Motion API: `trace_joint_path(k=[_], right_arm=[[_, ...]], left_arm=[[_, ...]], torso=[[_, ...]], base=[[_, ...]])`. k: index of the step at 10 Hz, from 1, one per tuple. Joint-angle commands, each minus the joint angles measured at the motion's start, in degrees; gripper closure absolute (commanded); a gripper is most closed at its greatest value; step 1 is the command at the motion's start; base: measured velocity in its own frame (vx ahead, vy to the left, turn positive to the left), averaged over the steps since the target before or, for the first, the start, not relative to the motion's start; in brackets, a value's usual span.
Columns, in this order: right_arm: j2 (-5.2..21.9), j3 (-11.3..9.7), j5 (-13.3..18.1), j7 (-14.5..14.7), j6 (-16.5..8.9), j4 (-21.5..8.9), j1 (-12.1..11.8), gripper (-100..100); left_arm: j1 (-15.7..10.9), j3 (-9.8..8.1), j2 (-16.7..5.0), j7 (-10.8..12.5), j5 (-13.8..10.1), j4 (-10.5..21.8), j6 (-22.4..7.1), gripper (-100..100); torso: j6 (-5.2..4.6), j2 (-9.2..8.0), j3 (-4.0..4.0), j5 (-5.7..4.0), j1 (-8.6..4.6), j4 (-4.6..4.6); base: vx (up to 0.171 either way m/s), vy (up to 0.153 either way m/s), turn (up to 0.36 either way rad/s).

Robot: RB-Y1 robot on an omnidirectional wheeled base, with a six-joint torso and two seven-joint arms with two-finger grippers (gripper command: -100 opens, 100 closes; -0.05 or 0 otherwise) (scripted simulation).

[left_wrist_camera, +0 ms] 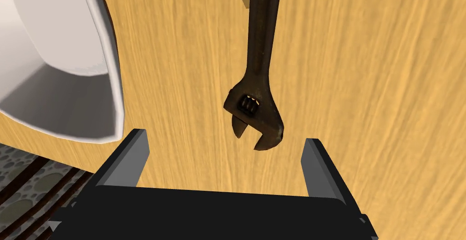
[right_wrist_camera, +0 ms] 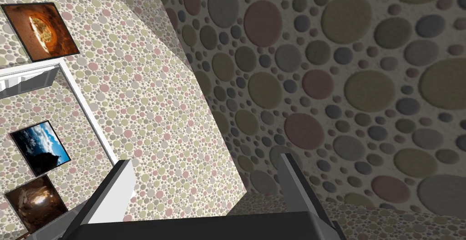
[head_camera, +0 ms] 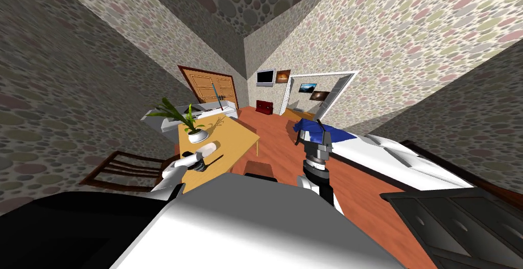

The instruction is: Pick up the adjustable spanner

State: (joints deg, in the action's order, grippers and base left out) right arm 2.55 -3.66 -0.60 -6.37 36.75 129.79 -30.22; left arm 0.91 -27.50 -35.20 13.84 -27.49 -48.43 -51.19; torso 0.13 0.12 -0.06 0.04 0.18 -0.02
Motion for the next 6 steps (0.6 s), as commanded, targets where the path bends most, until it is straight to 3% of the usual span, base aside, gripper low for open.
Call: trace_joint_path(k=[1,2,4,6], right_arm=[[0.0,0.0,0.0,0.0,0.0,0.0,0.0,0],[0.0,0.0,0.0,0.0,0.0,0.0,0.0,0],[0.0,0.0,0.0,0.0,0.0,0.0,0.0,0],[0.0,0.0,0.0,0.0,0.0,0.0,0.0,0]], left_arm=[[-0.5,-0.59,-0.6,0.3,-1.1,2.6,-2.8,-100],[-0.5,-0.59,-0.6,0.3,-1.1,2.6,-2.8,-100],[-1.7,-1.44,-1.7,0.1,-3.2,7.0,-6.0,-100],[-2.3,-1.80,-2.2,-0.1,-4.1,10.1,-7.4,-100]], torso=[[0.00,0.00,0.00,0.00,0.00,0.00],[-0.04,0.02,-0.01,0.01,0.05,0.00],[-0.03,0.01,0.00,0.01,0.03,0.00],[0.02,0.02,-0.01,0.02,0.07,-0.01]], base=[[0.017,0.043,-0.260],[0.014,0.043,-0.126],[0.009,0.042,-0.233],[0.013,0.045,-0.172]])
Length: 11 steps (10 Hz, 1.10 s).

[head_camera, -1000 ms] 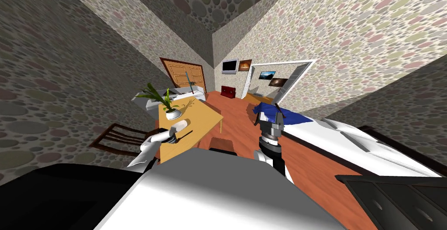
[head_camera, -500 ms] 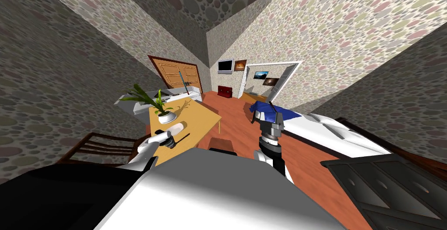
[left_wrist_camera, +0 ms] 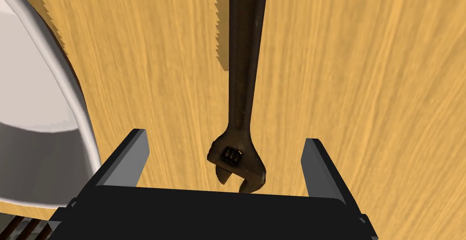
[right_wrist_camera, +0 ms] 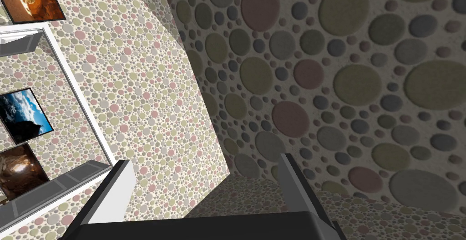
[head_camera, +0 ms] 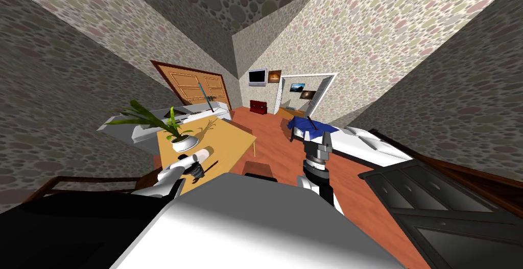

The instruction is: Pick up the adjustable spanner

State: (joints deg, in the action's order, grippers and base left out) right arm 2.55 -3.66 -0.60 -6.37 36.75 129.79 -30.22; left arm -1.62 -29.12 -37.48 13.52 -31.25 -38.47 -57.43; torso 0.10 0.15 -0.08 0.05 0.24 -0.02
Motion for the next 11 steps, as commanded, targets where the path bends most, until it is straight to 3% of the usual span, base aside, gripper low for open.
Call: trace_joint_path(k=[1,6,7,8,9,11], right_arm=[[0.0,0.0,0.0,0.0,0.0,0.0,0.0,0],[0.0,0.0,0.0,0.0,0.0,0.0,0.0,0],[0.0,0.0,0.0,0.0,0.0,0.0,0.0,0],[0.0,0.0,0.0,0.0,0.0,0.0,0.0,0],[0.0,0.0,0.0,0.0,0.0,0.0,0.0,0],[0.0,0.0,0.0,0.0,0.0,0.0,0.0,0]], left_arm=[[-0.3,-0.50,-0.3,0.1,-1.2,2.5,-2.3,-100],[-1.6,-1.35,-1.3,-0.4,-3.5,8.3,-5.4,-100],[-1.5,-1.22,-1.1,-0.5,-3.2,7.8,-4.6,-100],[-1.4,-1.24,-1.0,-0.3,-3.2,7.5,-5.0,0],[-1.5,-0.93,0.1,-0.4,-2.9,8.2,-3.3,-100],[-1.6,-0.70,1.0,-0.4,-2.6,8.7,-2.1,-100]], torso=[[0.00,0.00,0.00,0.00,0.00,0.00],[0.03,-0.01,0.00,0.00,-0.02,0.00],[0.06,0.00,0.00,0.00,0.00,0.00],[0.07,-0.01,0.00,-0.01,-0.08,0.00],[0.07,-0.03,0.01,-0.03,-0.15,0.00],[0.08,0.01,-0.01,0.00,-0.03,-0.01]], base=[[0.023,0.059,-0.267],[0.011,0.050,-0.127],[0.007,0.024,-0.023],[0.000,0.000,0.000],[0.012,0.028,0.031],[0.014,0.044,0.017]])
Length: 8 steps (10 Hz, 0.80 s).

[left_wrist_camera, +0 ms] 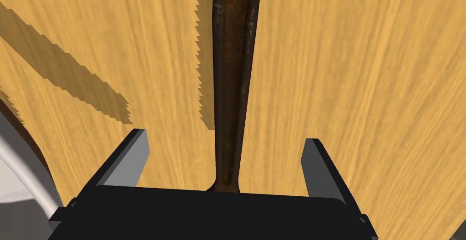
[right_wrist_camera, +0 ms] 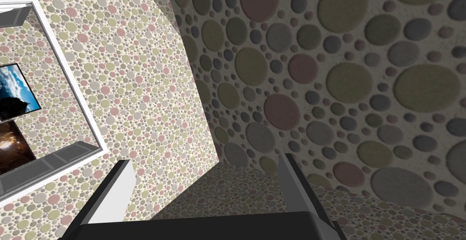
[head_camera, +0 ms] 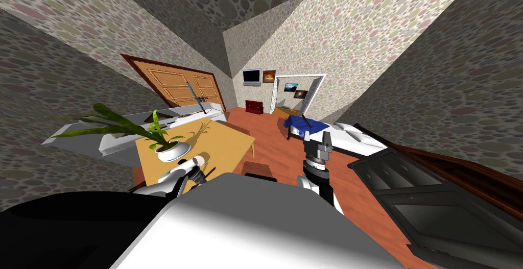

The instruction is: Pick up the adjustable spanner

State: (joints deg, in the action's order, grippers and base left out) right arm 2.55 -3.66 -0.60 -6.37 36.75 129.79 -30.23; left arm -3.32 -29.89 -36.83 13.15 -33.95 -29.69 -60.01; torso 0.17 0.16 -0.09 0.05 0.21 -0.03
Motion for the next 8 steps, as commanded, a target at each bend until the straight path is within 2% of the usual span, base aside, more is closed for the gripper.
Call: trace_joint_path(k=[1,2,3,7,8], right_arm=[[0.0,0.0,0.0,0.0,0.0,0.0,0.0,0],[0.0,0.0,0.0,0.0,0.0,0.0,0.0,0],[0.0,0.0,0.0,0.0,0.0,0.0,0.0,0],[0.0,0.0,0.0,0.0,0.0,0.0,0.0,0],[0.0,0.0,0.0,0.0,0.0,0.0,0.0,0]], left_arm=[[0.1,0.30,1.2,-0.1,0.4,0.4,1.8,-100],[0.0,0.17,0.7,-0.1,0.2,0.3,1.0,-100],[0.0,0.19,0.7,-0.1,0.2,0.3,1.2,100],[0.0,0.18,0.8,-0.1,0.2,0.4,1.0,100],[0.0,0.18,0.8,-0.1,0.2,0.4,1.0,0]], torso=[[0.00,0.00,0.00,0.00,0.00,0.00],[0.01,-0.01,0.01,0.00,-0.01,0.00],[0.00,-0.03,0.02,-0.02,-0.08,0.01],[-0.02,0.02,-0.01,0.05,0.11,-0.01],[-0.02,0.02,-0.02,0.06,0.12,-0.01]], base=[[0.009,0.039,0.021],[0.005,0.017,0.004],[0.000,0.000,0.000],[0.000,0.000,0.000],[0.000,0.000,0.000]])
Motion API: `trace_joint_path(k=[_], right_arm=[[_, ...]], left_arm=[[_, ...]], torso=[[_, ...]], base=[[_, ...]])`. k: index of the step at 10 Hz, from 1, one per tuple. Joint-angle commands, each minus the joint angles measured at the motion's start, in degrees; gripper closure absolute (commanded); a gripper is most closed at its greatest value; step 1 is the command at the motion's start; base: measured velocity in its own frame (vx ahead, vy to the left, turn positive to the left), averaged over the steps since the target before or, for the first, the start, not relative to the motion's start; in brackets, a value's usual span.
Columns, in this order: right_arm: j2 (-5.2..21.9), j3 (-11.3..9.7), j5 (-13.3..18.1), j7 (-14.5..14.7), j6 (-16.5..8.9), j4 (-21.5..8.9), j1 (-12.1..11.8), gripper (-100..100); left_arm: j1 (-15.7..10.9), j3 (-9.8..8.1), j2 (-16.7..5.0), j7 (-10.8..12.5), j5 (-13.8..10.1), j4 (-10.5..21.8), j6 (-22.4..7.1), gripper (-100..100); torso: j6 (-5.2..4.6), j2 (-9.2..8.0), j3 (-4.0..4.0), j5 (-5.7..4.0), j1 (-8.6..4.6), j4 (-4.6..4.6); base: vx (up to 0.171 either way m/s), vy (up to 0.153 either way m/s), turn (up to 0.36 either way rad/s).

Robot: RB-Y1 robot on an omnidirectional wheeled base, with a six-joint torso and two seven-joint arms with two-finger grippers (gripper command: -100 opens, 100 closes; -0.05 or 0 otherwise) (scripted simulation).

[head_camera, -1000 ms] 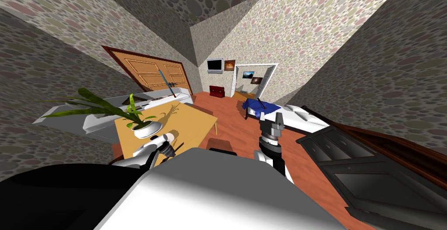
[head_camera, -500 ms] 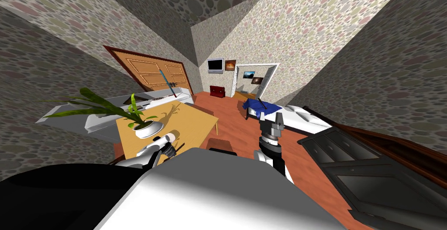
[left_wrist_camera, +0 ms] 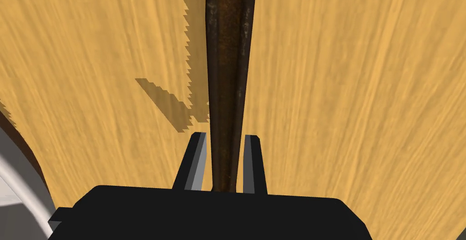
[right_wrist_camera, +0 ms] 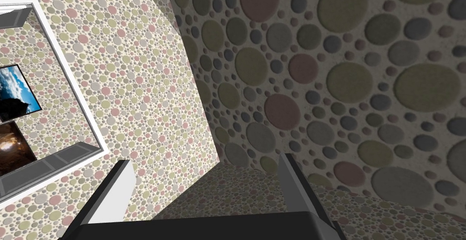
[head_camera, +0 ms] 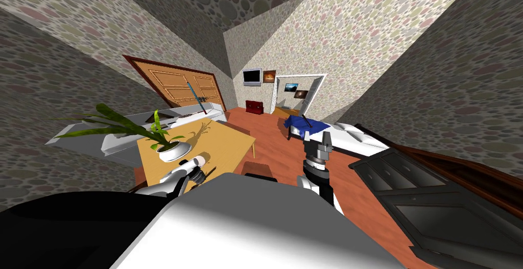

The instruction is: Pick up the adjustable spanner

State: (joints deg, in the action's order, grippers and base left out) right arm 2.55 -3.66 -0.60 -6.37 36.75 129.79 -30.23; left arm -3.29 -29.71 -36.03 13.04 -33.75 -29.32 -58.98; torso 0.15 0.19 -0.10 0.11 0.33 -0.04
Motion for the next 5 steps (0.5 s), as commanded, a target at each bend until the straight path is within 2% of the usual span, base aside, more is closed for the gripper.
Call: trace_joint_path(k=[1,3,4,5], right_arm=[[0.0,0.0,0.0,0.0,0.0,0.0,0.0,0],[0.0,0.0,0.0,0.0,0.0,0.0,0.0,0],[0.0,0.0,0.0,0.0,0.0,0.0,0.0,0],[0.0,0.0,0.0,0.0,0.0,0.0,0.0,0]], left_arm=[[0.2,-0.34,-1.3,0.1,-0.4,-0.9,-1.7,100],[0.3,-0.65,-2.5,0.2,-0.7,-1.6,-3.4,100],[0.4,-0.51,-1.8,0.2,-0.5,-1.6,-2.5,100],[0.4,-0.53,-1.9,0.3,-0.6,-1.6,-2.7,0]], torso=[[0.00,0.00,0.00,0.00,0.00,0.00],[-0.01,-0.03,0.02,-0.06,-0.18,0.01],[-0.01,-0.07,0.04,-0.06,-0.21,0.02],[0.00,-0.05,0.03,-0.03,-0.12,0.01]], base=[[-0.007,-0.035,-0.040],[-0.014,-0.048,-0.026],[-0.010,-0.021,-0.002],[0.000,0.000,0.000]])
